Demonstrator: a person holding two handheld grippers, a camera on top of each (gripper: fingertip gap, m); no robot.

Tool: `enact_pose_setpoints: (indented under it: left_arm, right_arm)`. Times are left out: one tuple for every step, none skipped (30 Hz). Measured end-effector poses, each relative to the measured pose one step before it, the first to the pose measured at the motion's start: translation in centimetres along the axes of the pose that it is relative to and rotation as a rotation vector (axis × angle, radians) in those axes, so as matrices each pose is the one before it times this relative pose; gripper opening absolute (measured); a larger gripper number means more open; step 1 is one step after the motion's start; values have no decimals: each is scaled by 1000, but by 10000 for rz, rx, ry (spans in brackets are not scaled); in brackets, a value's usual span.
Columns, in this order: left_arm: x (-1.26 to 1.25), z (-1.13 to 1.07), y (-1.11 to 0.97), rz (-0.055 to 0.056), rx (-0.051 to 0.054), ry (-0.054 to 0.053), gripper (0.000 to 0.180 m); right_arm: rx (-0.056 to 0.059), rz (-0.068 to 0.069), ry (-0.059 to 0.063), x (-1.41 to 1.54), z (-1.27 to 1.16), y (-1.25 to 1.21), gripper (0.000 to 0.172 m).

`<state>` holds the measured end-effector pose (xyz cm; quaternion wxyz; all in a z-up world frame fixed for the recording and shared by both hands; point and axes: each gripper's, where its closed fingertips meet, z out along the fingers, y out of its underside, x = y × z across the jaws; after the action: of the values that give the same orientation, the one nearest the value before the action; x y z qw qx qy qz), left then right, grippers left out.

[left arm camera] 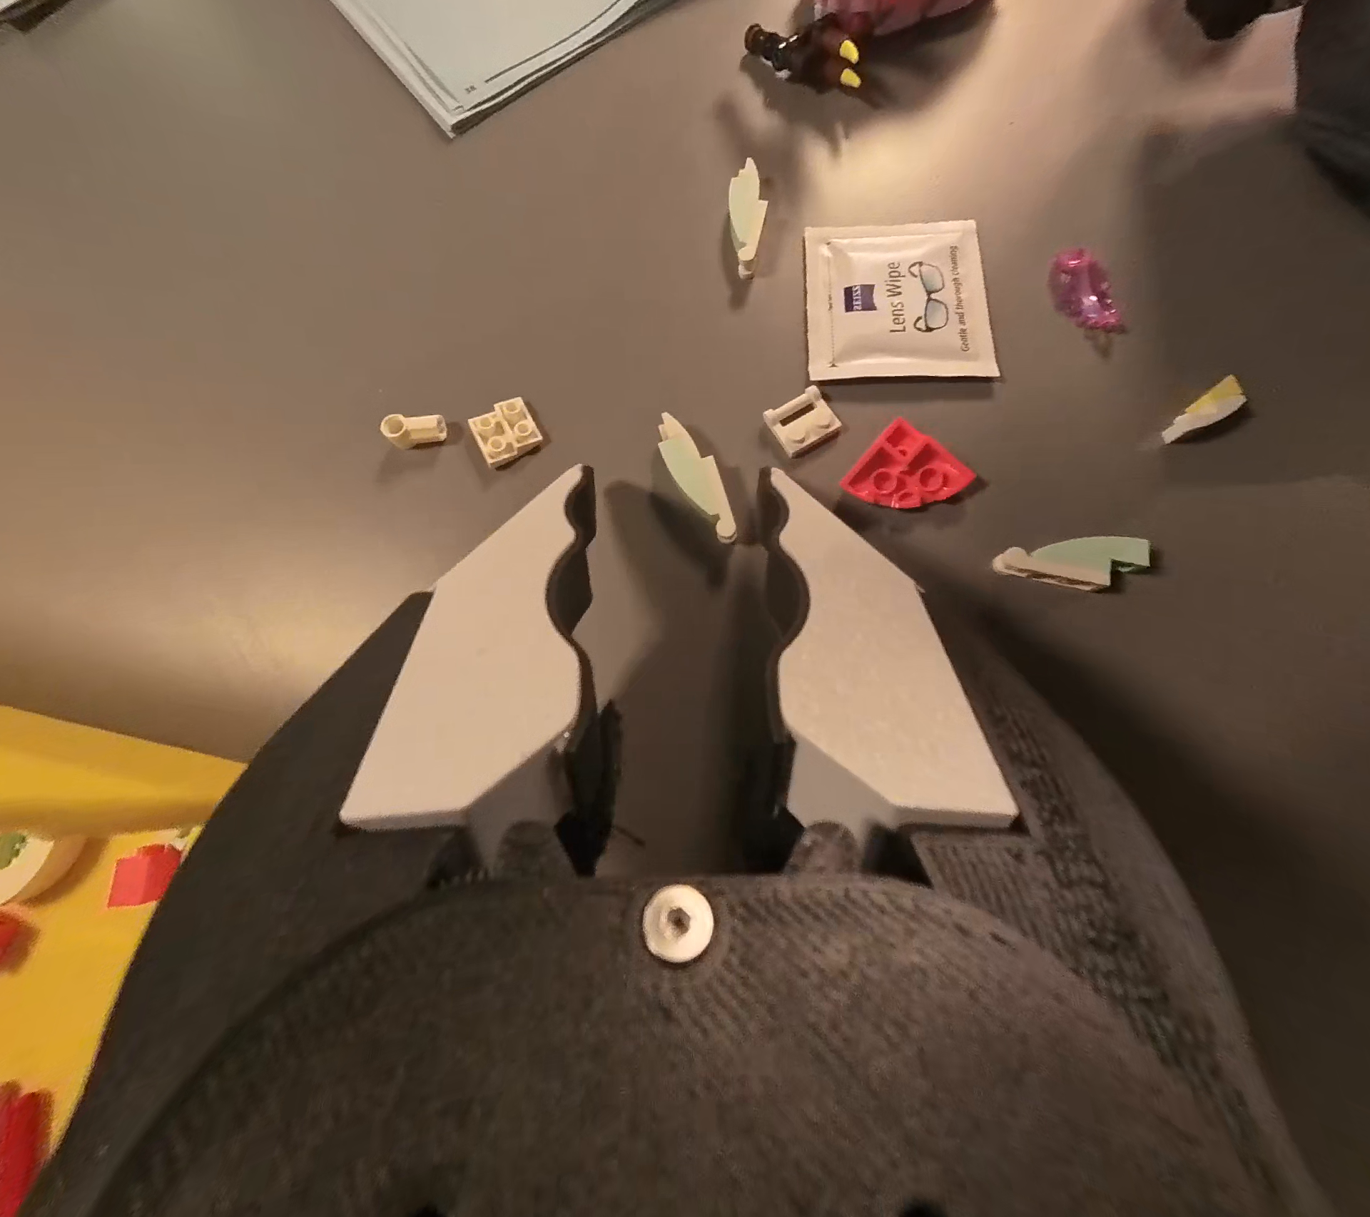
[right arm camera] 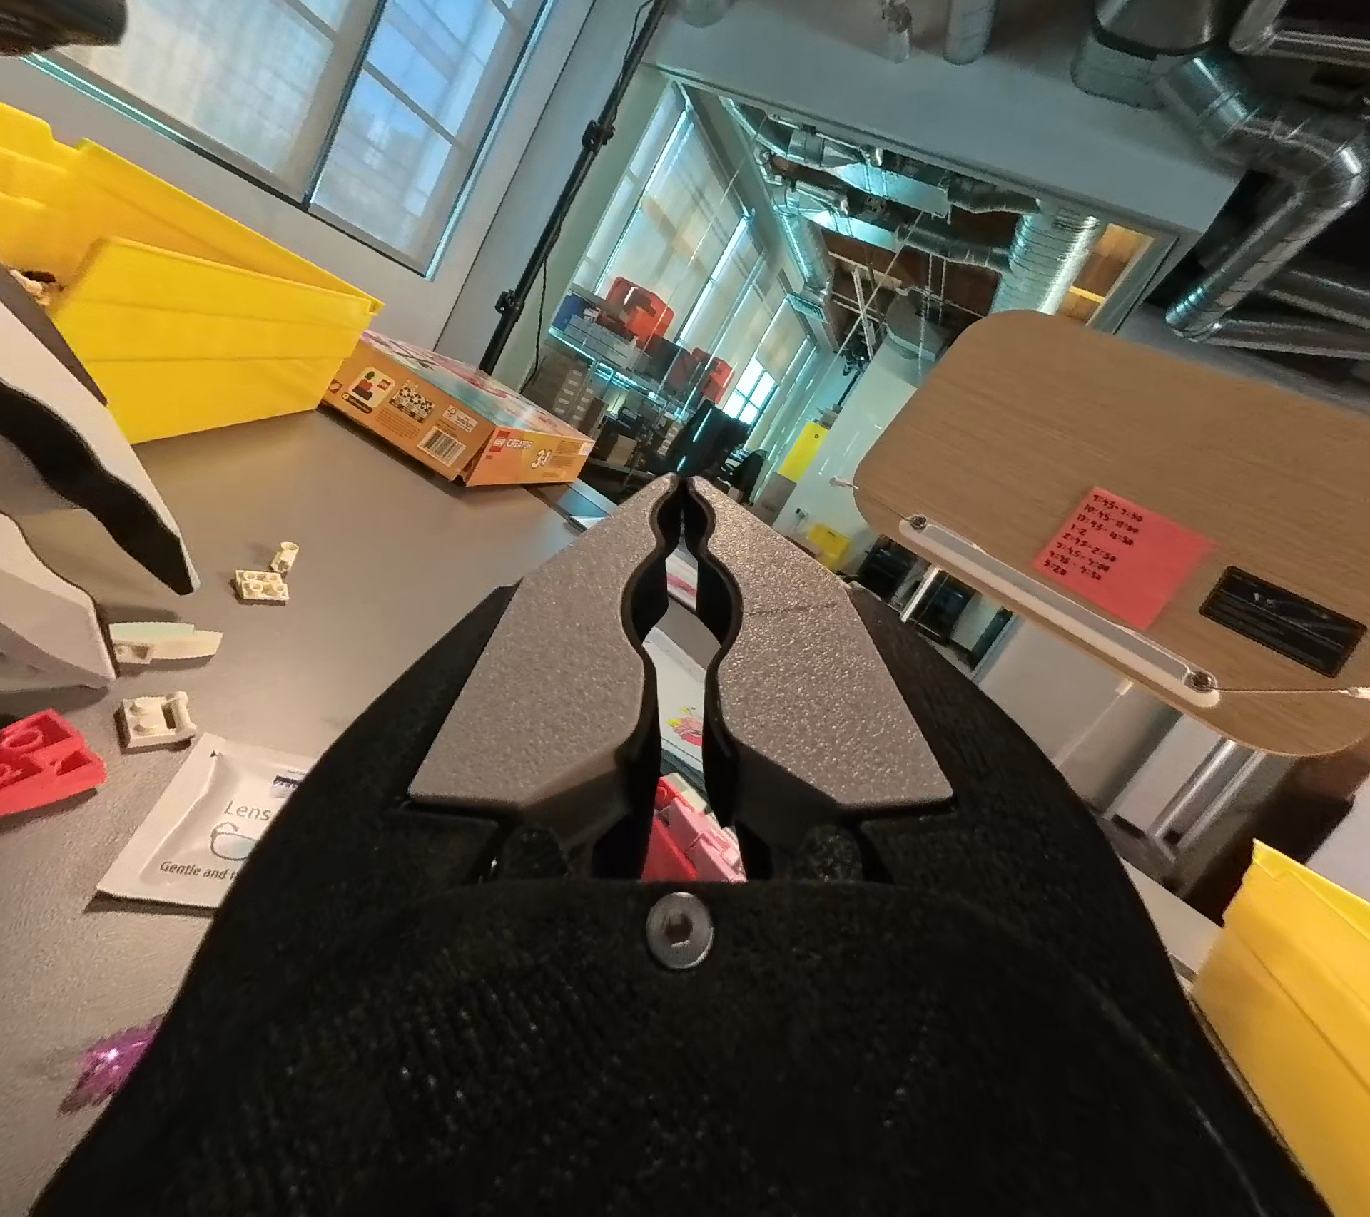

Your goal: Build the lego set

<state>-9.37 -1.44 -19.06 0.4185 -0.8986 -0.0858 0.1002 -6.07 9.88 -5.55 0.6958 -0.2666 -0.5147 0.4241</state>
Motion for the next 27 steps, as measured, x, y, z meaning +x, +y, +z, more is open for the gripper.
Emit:
enact_pose_setpoints:
  left_arm:
    - [-12,2,4,-19,-4,-4,43]
    - [-52,9,4,-29,-5,-17,43]
    - [-52,0,12,-39,-7,-20,43]
    - [-5,9,4,-29,-6,16,43]
    - [4,-1,7,-14,-2,18,41]
    - [95,-7,2,20,0,57,37]
    - [126,-26,-38,53,30,66,32]
    - [49,-40,-52,48,43,6,30]
    - [39,-19,-20,32,17,-2,30]
    - [26,20,41,17,-26,13,30]
    - [22,52,53,4,-53,16,30]
    - [19,13,15,-14,-11,25,29]
    - [-19,8,24,-34,-14,3,29]
    - [-7,6,4,-20,-5,13,29]
    - [4,0,3,-8,-3,6,29]
    - [-2,1,3,-7,-3,2,29]
    - [-7,-3,6,-11,-1,5,29]
    - [-23,-2,3,-17,1,-9,29]
    - [-39,-4,4,-16,1,-28,29]
    - [0,-2,3,1,-2,1,29]
    - [11,5,-6,6,0,2,29]
    - [-3,-7,7,0,0,0,29]
    - [9,-2,0,0,0,0,29]
    - [-2,7,7,2,0,-1,29]
    - [8,-2,1,1,0,0,29]
    - [0,2,0,-5,-1,4,29]
    - [3,-4,7,-15,-2,10,29]
  right_arm:
    - [-19,-7,-10,-18,-12,21,0]
    - [-28,-15,1,-3,-13,45,0]
    - [-22,-6,1,5,-6,34,0]
    - [-13,1,0,8,-10,23,0]
    - [-7,-3,-2,-4,-18,15,0]
    - [-3,-19,-10,-12,-24,2,0]
    - [-4,-44,-24,-55,-6,-3,0]
    - [-5,-65,-32,-101,3,-16,0]
    - [-2,-80,-41,-125,4,-24,0]
    - [1,-83,-48,-141,16,-30,0]
    - [-3,-76,-47,-139,23,-18,0]
    - [-11,-60,-36,-111,19,-5,0]
    - [-11,-34,-21,-70,20,7,0]
    - [-8,-3,-12,-24,5,9,0]
    - [-10,20,-1,13,13,28,0]
    - [-14,30,9,30,-1,37,0]
    - [-14,27,14,53,1,34,0]
    - [-12,21,13,33,2,28,0]
    - [-13,17,8,24,-2,37,0]
    - [-2,24,0,16,-10,7,0]
    - [17,30,-7,3,-16,-24,0]
    - [14,24,-1,15,-18,-21,0]
    - [-4,13,1,16,-11,5,0]
    - [-17,6,3,15,6,40,0]
    - [-15,8,4,7,7,33,0]
    - [-12,7,4,22,2,23,0]
    - [-8,1,5,6,4,14,0]
